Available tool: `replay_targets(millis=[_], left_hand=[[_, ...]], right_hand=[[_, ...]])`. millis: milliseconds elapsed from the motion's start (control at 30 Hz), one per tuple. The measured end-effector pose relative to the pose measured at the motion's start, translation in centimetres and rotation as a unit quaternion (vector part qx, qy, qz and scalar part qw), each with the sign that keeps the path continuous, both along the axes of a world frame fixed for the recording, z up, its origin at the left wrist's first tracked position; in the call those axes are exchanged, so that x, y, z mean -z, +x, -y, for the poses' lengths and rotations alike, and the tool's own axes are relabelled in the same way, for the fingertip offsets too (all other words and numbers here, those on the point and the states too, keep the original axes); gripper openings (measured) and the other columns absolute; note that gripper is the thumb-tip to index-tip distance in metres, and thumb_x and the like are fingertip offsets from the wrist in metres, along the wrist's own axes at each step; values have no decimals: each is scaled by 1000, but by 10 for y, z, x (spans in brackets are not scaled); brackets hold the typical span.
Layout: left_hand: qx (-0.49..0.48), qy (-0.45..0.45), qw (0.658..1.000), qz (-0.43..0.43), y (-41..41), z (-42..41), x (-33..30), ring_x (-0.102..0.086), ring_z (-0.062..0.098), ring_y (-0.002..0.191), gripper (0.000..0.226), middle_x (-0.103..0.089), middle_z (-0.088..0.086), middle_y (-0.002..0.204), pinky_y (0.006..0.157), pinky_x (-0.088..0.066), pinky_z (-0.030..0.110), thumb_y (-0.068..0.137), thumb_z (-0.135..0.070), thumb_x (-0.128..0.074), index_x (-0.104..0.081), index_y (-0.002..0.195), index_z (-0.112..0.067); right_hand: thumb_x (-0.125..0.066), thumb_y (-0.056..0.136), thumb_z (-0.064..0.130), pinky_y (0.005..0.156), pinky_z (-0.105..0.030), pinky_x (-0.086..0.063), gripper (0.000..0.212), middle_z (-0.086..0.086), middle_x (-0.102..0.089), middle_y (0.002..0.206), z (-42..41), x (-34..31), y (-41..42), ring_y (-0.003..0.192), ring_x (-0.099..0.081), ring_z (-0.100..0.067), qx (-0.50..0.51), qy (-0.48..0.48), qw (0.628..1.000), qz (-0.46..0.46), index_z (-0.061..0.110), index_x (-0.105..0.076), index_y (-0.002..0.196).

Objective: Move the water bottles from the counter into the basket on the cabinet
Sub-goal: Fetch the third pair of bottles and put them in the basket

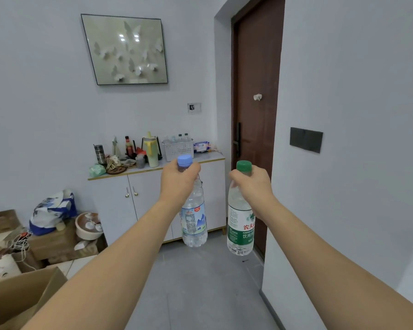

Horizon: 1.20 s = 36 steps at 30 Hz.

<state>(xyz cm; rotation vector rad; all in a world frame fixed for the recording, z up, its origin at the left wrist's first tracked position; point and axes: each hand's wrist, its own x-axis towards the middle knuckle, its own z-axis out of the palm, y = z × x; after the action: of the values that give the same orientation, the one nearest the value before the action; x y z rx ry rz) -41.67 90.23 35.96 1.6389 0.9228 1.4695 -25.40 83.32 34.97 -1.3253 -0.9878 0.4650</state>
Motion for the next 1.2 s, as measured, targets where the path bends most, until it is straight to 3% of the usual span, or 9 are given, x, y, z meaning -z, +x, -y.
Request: replay_targets(millis=[467,600,767,900,1033,1200], left_hand=[[4,0,1000,-30,-28,-188,18,-50,12,57,26,-58,5,65,58,-43,28,77,-19,-64,-60,79,6],[12,3,1000,-22,-42,-249,7,-52,6,52,20,-60,-1,60,58,-44,26,77,-18,-64,-61,75,2],[31,7,999,-7,-57,-312,2,-53,10,58,22,-61,4,66,58,-44,26,77,-22,-64,-61,76,0],[35,-7,999,5,-65,-351,9,-55,12,60,22,-62,5,66,61,-46,30,77,-16,-63,-61,80,5],[19,-24,1000,3,-70,-396,14,-53,7,53,20,-61,-1,61,57,-45,25,76,-17,-64,-62,81,2],[6,-37,999,3,-64,-454,21,-53,5,52,20,-61,-5,59,57,-46,26,75,-20,-64,-63,80,0]], right_hand=[[-66,76,15,59,-28,-40,11,-6,-56,64,-188,10,-29,60,-50,-16,-16,4,999,-35,4,-65,76],[-66,76,14,57,-26,-41,8,1,-57,60,-246,-9,-45,58,-52,-13,-7,23,1000,-14,9,-63,72],[-67,78,18,52,-16,-41,13,16,-60,50,-309,-19,-66,48,-54,4,-11,39,999,-15,23,-63,67],[-66,78,15,58,-21,-44,4,9,-60,55,-354,-17,-75,53,-55,-5,-11,20,999,-24,12,-65,75],[-65,78,12,42,-7,-38,15,12,-56,47,-398,-12,-79,42,-49,3,-12,20,999,-22,15,-60,64],[-66,79,11,43,-8,-39,18,15,-60,47,-459,4,-70,42,-51,3,-25,10,999,-33,20,-64,64]])
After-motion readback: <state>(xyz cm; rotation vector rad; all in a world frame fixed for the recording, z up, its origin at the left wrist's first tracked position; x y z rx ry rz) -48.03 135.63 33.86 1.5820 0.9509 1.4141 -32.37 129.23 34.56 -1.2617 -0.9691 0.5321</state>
